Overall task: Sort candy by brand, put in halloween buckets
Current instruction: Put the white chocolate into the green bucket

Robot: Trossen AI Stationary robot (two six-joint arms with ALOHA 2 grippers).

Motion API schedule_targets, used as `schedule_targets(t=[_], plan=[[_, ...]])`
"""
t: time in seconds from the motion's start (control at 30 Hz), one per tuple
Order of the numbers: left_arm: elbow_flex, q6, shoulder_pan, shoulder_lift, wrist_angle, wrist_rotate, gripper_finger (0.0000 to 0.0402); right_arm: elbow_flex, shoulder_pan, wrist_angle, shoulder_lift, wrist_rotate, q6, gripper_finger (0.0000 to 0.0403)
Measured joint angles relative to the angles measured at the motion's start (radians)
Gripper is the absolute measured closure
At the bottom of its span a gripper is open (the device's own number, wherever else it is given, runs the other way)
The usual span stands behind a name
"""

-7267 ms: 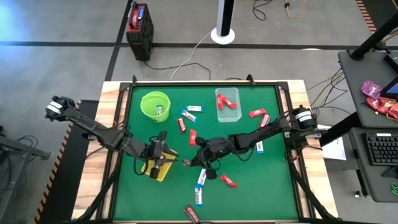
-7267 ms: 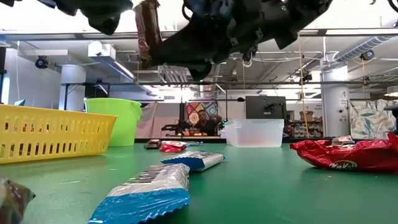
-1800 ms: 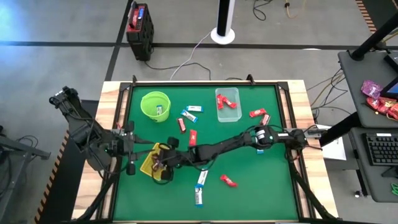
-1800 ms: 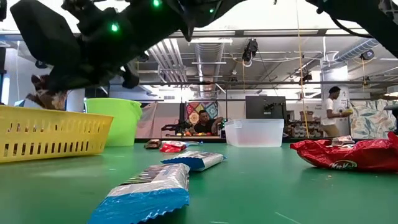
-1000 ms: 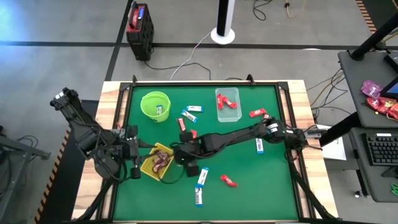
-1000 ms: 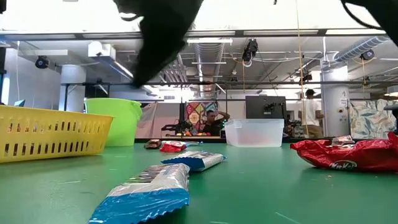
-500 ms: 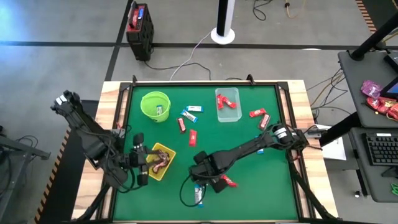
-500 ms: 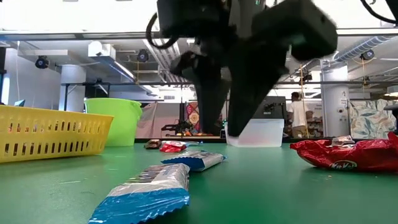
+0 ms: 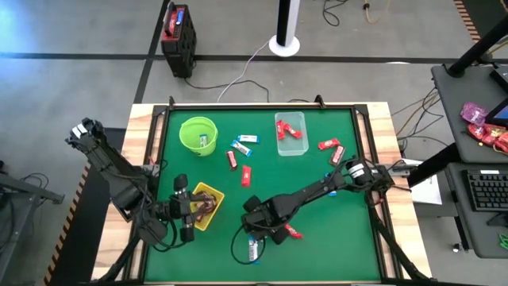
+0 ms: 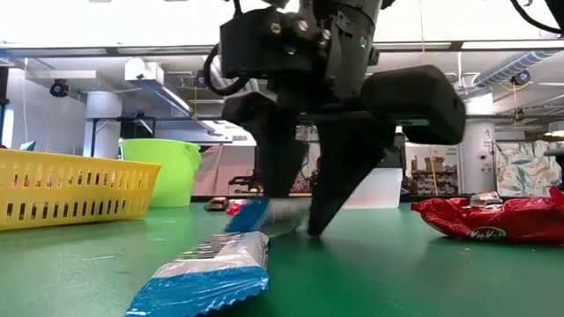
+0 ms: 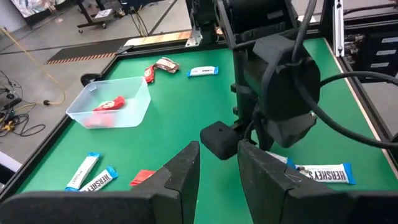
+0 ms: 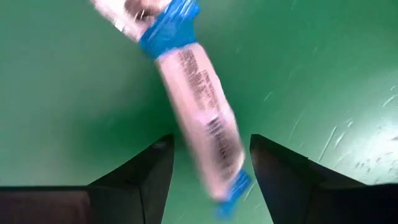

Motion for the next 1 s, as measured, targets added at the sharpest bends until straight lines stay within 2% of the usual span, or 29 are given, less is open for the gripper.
schedule_targets(t=[0.2, 0.37, 0.47, 0.57, 1.0], plan=[[0.000, 0.000, 0.001, 0.003, 0.008, -0.025, 0.0308, -0.023, -0.026, 0.056, 0.001, -0.056, 0.009, 0.0210], [0.000, 0.000, 0.002, 0.003, 0.010, -0.025, 0.0308, -0.042, -0.051, 0.068, 0.001, -0.133, 0.062, 0.0269], [0.000, 0.001, 0.002, 0.003, 0.010, -0.025, 0.0308, -0.054, -0.057, 0.077, 0.000, -0.157, 0.062, 0.0310], [0.000, 0.002, 0.002, 0.003, 0.009, -0.025, 0.0308, -0.057, -0.057, 0.086, -0.002, -0.157, 0.063, 0.0331], [0.000, 0.006, 0.002, 0.003, 0.007, -0.025, 0.0308, -0.057, -0.058, 0.080, -0.026, -0.157, 0.115, 0.0344]])
